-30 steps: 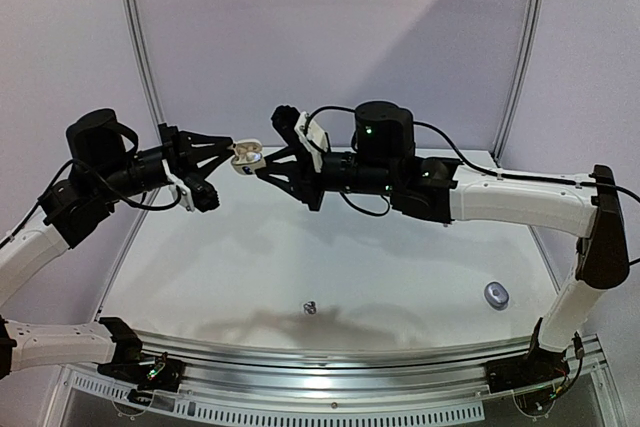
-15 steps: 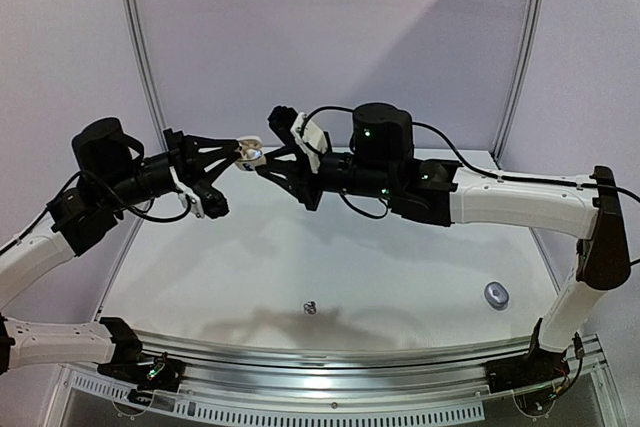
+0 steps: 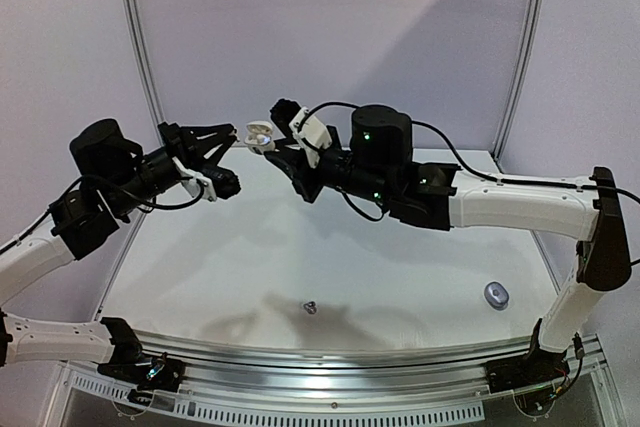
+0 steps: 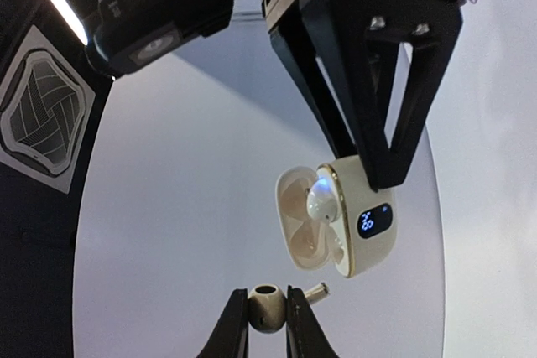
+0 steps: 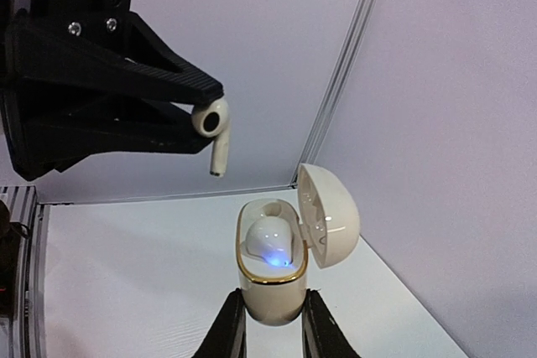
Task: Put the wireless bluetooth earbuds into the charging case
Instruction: Reset both arms
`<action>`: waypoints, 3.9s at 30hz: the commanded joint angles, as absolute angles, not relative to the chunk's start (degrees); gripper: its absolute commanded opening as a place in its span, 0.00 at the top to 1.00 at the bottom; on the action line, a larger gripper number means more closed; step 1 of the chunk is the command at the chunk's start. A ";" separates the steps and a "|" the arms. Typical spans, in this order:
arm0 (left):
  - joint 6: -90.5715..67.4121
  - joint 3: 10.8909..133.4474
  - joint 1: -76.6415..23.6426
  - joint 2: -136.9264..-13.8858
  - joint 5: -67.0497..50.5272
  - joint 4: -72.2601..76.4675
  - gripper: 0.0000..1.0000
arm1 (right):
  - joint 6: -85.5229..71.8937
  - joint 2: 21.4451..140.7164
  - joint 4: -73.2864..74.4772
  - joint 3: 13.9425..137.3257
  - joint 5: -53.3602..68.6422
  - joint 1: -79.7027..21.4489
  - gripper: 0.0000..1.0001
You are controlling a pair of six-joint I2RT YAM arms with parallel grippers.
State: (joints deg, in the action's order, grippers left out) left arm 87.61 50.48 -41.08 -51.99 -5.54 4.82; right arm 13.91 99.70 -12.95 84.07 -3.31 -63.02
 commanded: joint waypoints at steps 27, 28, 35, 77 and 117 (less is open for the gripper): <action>86.38 44.31 -43.16 -51.23 -6.37 19.07 1.00 | 23.38 96.22 -21.94 77.84 -7.32 -65.73 1.00; 86.55 44.56 -43.15 -51.32 -6.52 18.47 1.00 | 23.46 96.02 -22.40 77.41 -7.11 -65.76 1.00; 85.35 45.54 -43.24 -51.06 -8.53 13.66 1.00 | 24.84 94.82 -24.10 76.67 -7.48 -66.46 1.00; 99.15 49.15 -43.68 -53.22 -7.11 5.68 1.00 | 28.37 95.80 -19.58 80.42 -5.51 -67.68 1.00; 90.87 51.15 -43.90 -52.95 -11.46 4.03 1.00 | 23.29 95.44 -28.97 76.51 -7.68 -67.70 1.00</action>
